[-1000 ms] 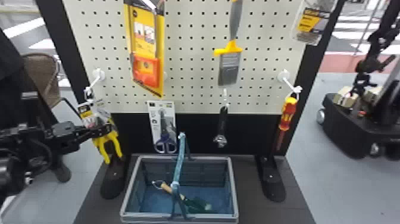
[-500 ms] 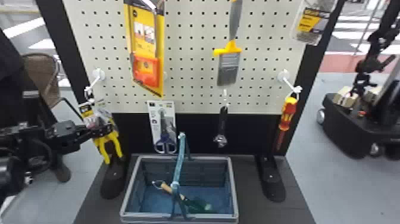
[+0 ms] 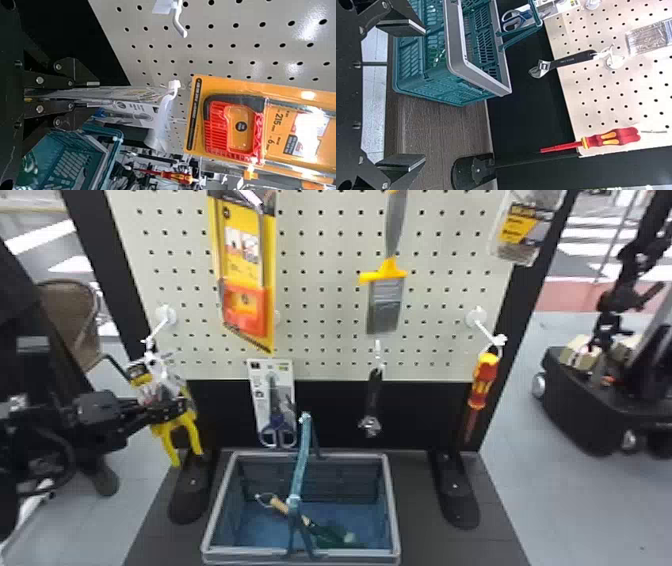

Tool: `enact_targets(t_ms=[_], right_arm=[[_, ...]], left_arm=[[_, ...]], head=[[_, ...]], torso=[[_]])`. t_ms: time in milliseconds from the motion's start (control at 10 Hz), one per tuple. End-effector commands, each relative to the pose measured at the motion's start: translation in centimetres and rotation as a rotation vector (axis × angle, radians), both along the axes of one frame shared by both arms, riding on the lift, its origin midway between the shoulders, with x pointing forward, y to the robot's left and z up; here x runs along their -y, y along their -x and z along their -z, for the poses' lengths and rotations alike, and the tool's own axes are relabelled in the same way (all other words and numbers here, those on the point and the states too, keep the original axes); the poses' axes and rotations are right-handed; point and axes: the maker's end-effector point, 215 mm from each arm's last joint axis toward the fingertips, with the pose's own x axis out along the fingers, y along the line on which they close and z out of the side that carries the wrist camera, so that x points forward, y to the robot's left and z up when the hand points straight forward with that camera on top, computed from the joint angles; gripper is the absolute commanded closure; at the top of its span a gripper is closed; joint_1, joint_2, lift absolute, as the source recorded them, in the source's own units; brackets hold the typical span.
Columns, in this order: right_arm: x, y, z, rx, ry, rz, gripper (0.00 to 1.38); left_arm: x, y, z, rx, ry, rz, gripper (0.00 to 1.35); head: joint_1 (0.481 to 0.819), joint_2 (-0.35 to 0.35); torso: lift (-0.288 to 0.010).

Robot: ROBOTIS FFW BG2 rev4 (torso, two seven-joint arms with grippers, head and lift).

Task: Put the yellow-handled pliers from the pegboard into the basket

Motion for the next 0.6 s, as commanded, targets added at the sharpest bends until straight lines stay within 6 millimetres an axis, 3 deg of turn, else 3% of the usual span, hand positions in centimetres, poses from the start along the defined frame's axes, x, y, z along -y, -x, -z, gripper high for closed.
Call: enact_targets(t_ms=[0,200,500], right_arm=[[0.1,0.0,0.2,-0.002,0.001,0.0,0.17],[0.2,0.1,0.3,-0.005,-0.005,0.0,0.17],[0.3,0.1,0.3,-0.004,-0.003,-0.002,0.17]], left_arm=[[1.1,1.9,2.0,-0.023,0.074,-0.012,1.19],[3.6,3.3,3.6,-0.03,0.17,-0.009,1.19],[7.9,4.1,1.8,0.03,0.328,0.031,1.19]], head=[[0.549,0.0],[0.549,0.0],[0.549,0.0]], torso=[[-0.1],[-0.1],[-0.1]])
